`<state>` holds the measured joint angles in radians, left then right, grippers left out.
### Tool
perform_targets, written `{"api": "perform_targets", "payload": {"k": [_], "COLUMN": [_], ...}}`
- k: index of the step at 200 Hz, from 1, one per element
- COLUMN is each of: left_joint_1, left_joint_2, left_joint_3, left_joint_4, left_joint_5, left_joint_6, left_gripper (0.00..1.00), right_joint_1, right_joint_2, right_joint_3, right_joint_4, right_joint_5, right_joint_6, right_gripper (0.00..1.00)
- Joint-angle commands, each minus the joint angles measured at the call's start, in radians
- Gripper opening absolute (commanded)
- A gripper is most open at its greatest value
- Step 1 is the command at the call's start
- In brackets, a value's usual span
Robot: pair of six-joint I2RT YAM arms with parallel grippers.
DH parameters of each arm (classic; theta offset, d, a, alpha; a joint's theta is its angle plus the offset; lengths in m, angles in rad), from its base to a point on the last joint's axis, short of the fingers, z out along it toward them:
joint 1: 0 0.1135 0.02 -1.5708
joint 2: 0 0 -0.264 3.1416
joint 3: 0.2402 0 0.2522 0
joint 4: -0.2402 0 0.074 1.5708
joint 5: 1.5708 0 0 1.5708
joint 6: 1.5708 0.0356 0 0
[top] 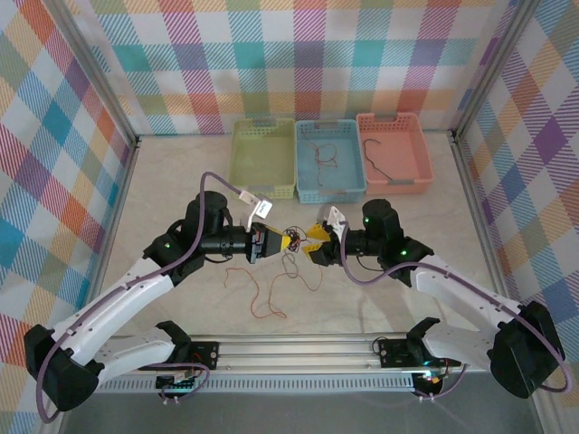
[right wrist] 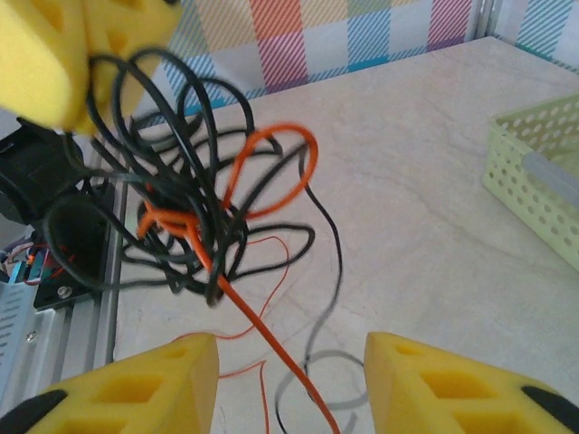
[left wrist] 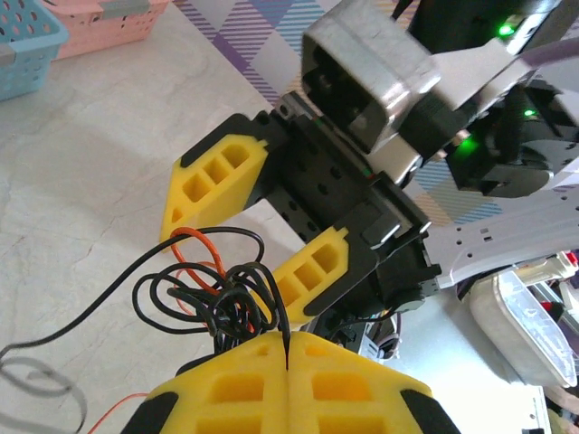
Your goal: Untangle the cables
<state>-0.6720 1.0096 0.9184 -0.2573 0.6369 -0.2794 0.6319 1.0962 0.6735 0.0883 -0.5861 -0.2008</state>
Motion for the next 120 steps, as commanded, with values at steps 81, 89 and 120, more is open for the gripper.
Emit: {"api": "perform_targets", "payload": {"k": [81, 89, 120], "left_joint_1": [-0.009, -0.009, -0.009], "left_joint_2": [-0.083, -0.082, -0.077], "left_joint_3": [-0.039, -0.039, -0.041], "left_joint_4": [0.032, 0.035, 0.046], "left_joint_5": [0.044, 0.044, 0.045], "left_joint_6": [-0.045, -0.046, -0.052], "left_gripper": [0.0, 0.0, 0.0], "right_joint_1": [0.02, 0.027, 0.069], "right_joint_2": [-0.015, -0.023, -0.029], "right_joint_3": [-0.03, -0.027, -0.004], "right_joint_4": [0.152, 0.145, 0.084], "right_joint_5": [-0.135, -0.158, -0.205], "right_joint_6": [-0.043, -0.05, -0.111], "right_gripper": [0.0, 0.0, 0.0]}}
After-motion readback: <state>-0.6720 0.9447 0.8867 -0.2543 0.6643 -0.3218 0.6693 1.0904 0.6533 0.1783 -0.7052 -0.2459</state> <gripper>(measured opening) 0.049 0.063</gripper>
